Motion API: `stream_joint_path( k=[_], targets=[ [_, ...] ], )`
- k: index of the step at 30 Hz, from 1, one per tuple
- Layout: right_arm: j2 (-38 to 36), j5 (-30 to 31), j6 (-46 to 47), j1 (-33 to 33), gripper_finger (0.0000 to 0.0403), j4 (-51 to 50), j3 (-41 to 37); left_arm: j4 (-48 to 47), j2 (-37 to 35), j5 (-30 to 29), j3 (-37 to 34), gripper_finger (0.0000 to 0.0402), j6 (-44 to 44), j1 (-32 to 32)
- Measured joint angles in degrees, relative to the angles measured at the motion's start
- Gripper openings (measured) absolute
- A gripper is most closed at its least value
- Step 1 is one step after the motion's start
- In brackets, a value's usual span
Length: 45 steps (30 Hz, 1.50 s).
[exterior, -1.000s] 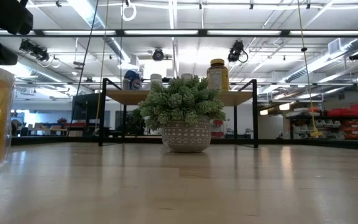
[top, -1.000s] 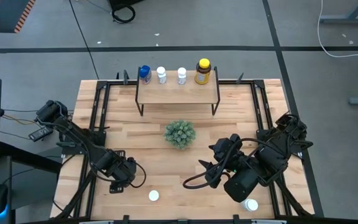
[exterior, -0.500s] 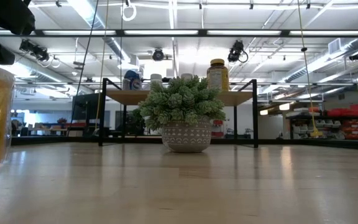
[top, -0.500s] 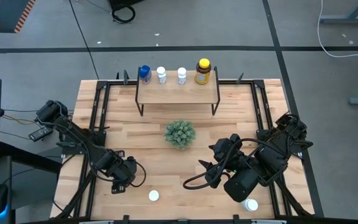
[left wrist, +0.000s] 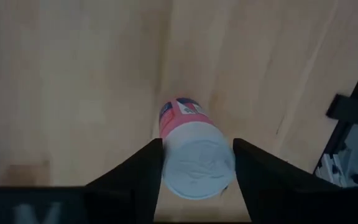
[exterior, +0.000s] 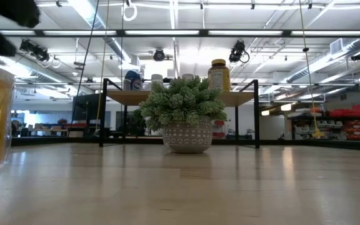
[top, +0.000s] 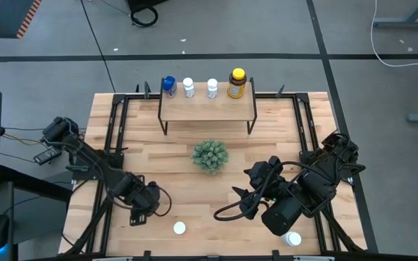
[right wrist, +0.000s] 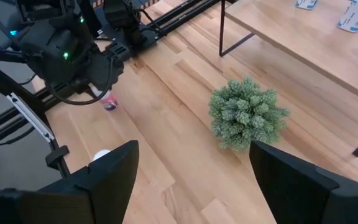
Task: Pick and place medicine bottles onto shelf by color
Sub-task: Put the pink medicine bottle on the shelf
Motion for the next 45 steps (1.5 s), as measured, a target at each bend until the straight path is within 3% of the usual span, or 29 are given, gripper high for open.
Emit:
stream_joint_path(
  k=[6,11,15,20,27,33,45],
  targets=[
    [0.0,0.0,0.1,0.0,0.0314,0.0,0.0,-10.9,0.0,-2.5,9.7,0.0167,6.7,7.4],
    [0.0,0.0,0.2,0.0,0.0314,0.0,0.0,-19.6,0.0,-6.8,18.5,0.0169,13.1,19.1],
    [0.0,0.0,0.2,-0.1,0.0314,0.0,0.0,-20.5,0.0,-8.5,25.8,0.0181,19.3,29.8],
    [0.0,0.0,0.9,-0.5,0.0314,0.0,0.0,-20.7,0.0,-10.7,32.3,0.0168,30.4,43.2],
    [0.0,0.4,2.3,-1.9,0.0314,0.0,0.0,-22.6,1.1,-10.6,35.6,0.018,41.2,58.8],
    [0.0,-0.4,1.6,-4.9,0.0314,0.0,0.0,-28.1,6.4,-10.5,40.8,0.0174,46.0,63.6],
    [0.0,-6.2,-3.7,-11.4,0.0314,0.0,0.0,-34.0,21.5,-10.4,59.0,0.0175,48.8,67.0]
  ],
)
